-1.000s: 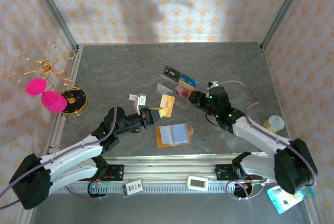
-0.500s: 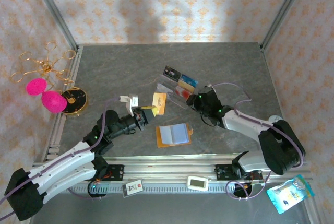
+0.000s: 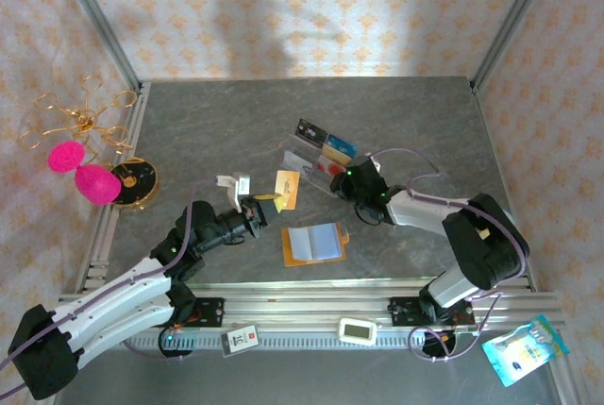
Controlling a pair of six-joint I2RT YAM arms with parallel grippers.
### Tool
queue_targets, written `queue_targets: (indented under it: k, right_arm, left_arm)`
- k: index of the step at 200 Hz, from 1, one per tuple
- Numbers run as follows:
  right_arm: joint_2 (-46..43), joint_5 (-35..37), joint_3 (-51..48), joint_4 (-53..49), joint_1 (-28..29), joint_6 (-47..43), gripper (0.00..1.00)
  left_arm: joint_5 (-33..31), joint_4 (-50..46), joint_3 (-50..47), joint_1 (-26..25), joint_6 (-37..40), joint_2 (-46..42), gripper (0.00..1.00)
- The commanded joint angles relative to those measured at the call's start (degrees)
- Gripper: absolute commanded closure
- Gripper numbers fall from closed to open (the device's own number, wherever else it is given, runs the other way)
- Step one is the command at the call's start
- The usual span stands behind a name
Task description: Take the credit cards out of the card holder
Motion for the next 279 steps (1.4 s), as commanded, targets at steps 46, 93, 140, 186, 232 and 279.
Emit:
queue_targets:
  k: [46,93,140,186,232,279]
  right_arm:
    - [3.2,3.6,2.2,0.1,0.3,0.2,0.53]
    - [6.3,3.0,5.0,-2.3,0.2,-2.4,0.62]
    - [10.3,-4.7,8.3,-7.6,-0.4,-13.3,0.73]
    - [9.3,-7.9,9.1,-10.6,-1.7,-21.9,0.81]
    - [9.5,-11.1,13.1,-17.2,-3.2,-34.6,0.8]
    - [10.1,-16.0,16.3,-18.8,-4.5,-41.8,0.71]
  left_arm:
    - [-0.7,0.0,-0.5,-0.5,1.8,-1.2,1.0]
    - [-0.6,-0.7,0.0,-0.6,1.9,-1.1,1.0]
    - [-0.4,-2.1,0.9,-0.6,3.1,-1.1,1.0]
    - [-0.5,-4.3,2.3,-0.7,4.7,-1.1,1.0]
    - [-0.1,-5.7,3.4,-0.6,6.2,-0.4,1.0]
    - [0.8,-5.8,3.9,-0.6,6.9,1.0,1.0]
